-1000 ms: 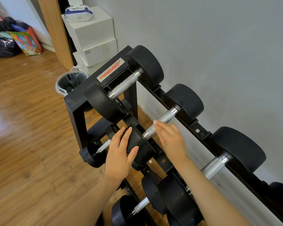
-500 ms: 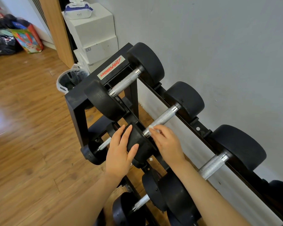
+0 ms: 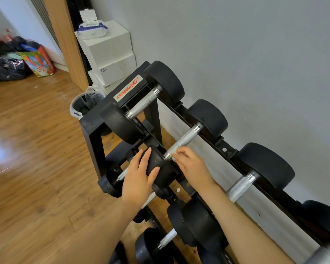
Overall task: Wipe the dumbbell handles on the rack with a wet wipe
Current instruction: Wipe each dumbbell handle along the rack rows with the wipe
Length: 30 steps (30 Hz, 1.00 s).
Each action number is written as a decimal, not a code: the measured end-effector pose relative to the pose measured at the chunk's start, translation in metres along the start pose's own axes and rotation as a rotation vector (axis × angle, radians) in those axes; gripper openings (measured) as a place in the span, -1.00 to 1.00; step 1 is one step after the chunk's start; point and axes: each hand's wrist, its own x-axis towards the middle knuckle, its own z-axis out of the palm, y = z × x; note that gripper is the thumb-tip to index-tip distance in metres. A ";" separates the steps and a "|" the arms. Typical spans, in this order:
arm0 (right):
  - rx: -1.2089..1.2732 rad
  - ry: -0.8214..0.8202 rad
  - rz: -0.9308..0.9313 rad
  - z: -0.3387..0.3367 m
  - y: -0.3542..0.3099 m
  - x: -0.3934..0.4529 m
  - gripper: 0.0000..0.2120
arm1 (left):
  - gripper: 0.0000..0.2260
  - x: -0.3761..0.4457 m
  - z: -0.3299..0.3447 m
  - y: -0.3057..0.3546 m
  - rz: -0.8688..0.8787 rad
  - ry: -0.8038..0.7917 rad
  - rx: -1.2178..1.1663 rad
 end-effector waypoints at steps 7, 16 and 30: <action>0.042 0.095 0.243 -0.015 -0.010 -0.021 -0.77 | -0.46 -0.003 -0.005 0.008 -0.026 -0.012 0.038; 0.064 0.357 0.501 -0.055 -0.042 -0.083 -0.82 | -0.51 -0.032 -0.001 0.028 0.134 0.077 0.146; 0.084 0.557 0.668 -0.075 -0.026 -0.149 -0.78 | -0.52 -0.092 0.052 0.101 0.168 -0.089 0.074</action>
